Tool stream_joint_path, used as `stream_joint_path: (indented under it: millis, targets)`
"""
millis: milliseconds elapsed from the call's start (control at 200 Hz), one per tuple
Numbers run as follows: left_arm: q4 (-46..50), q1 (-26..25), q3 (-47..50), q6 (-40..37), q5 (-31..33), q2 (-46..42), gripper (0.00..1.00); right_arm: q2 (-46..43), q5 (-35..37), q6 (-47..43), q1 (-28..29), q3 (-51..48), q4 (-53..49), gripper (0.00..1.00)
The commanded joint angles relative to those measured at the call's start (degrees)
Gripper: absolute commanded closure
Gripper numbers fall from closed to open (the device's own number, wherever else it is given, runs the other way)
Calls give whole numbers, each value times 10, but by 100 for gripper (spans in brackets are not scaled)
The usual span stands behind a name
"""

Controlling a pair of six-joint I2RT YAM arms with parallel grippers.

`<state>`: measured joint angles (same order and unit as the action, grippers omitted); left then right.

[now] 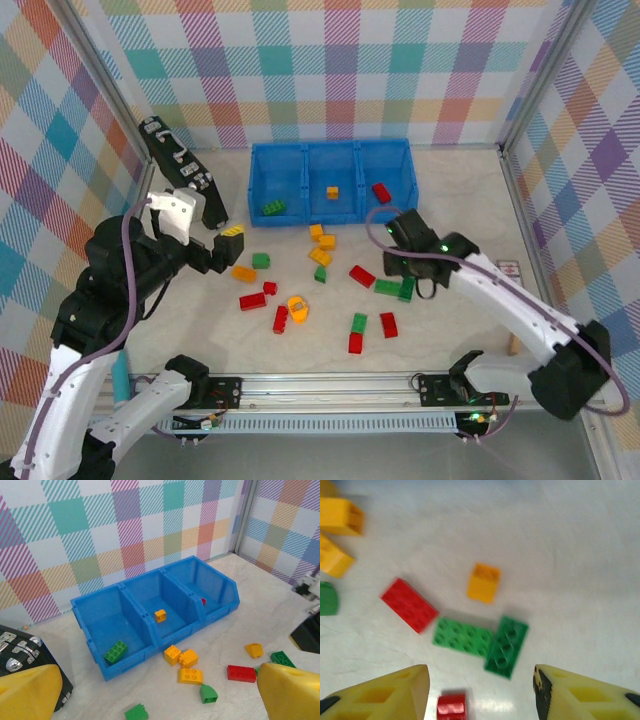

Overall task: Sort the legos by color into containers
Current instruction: Pick up the lego from the middle-right of the table.

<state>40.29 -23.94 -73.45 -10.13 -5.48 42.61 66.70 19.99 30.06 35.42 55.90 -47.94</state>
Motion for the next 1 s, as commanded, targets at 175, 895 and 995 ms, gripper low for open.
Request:
stream_joint_path:
  millis: [175,895,995]
  targets:
    - [-10,-8,5,1,-11,-33,0,-73,-109,188,-72,-120,47,43]
    - [8,-10,-5,-13,20,-33,0,117,-158,130,-171,-139,203,32]
    - [9,-13,-7,-16,29,-34,0,132,-158,127,-174,-138,214,34]
